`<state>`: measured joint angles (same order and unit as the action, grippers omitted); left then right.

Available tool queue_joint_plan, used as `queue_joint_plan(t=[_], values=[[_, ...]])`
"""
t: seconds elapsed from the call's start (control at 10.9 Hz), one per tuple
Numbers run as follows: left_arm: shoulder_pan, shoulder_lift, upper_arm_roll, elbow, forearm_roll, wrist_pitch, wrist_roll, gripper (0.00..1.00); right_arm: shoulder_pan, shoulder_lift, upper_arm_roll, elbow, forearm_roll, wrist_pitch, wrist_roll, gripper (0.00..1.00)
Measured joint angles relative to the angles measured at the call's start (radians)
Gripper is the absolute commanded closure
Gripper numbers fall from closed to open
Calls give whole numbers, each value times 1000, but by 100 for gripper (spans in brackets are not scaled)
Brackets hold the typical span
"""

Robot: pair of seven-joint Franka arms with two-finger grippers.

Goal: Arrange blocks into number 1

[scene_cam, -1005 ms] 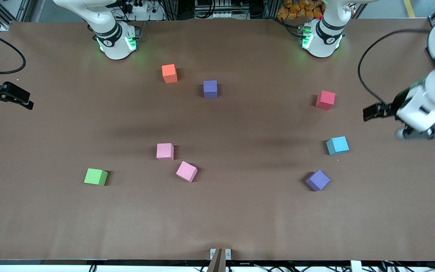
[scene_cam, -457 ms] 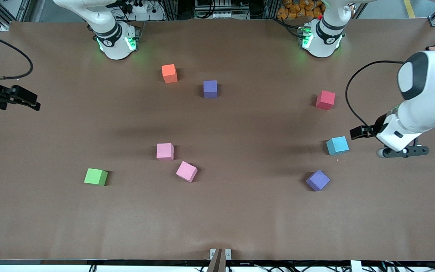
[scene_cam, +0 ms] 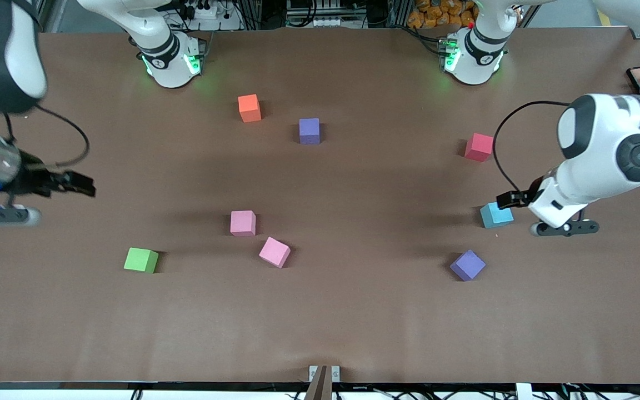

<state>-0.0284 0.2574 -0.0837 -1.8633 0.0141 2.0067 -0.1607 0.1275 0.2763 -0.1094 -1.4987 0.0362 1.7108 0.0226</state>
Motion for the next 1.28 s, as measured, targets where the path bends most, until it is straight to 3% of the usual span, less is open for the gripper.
queue_joint_plan(t=[0.73, 1.01, 1.28], values=[[-43, 48, -3, -2, 0, 20, -92, 0, -12, 273, -17, -4, 50, 350, 95, 0], [-172, 49, -12, -2, 0, 20, -264, 0, -30, 366, -22, -2, 69, 391, 95, 0], [-379, 57, -20, -2, -1, 20, -512, 0, -30, 399, -22, -1, 74, 392, 95, 0]])
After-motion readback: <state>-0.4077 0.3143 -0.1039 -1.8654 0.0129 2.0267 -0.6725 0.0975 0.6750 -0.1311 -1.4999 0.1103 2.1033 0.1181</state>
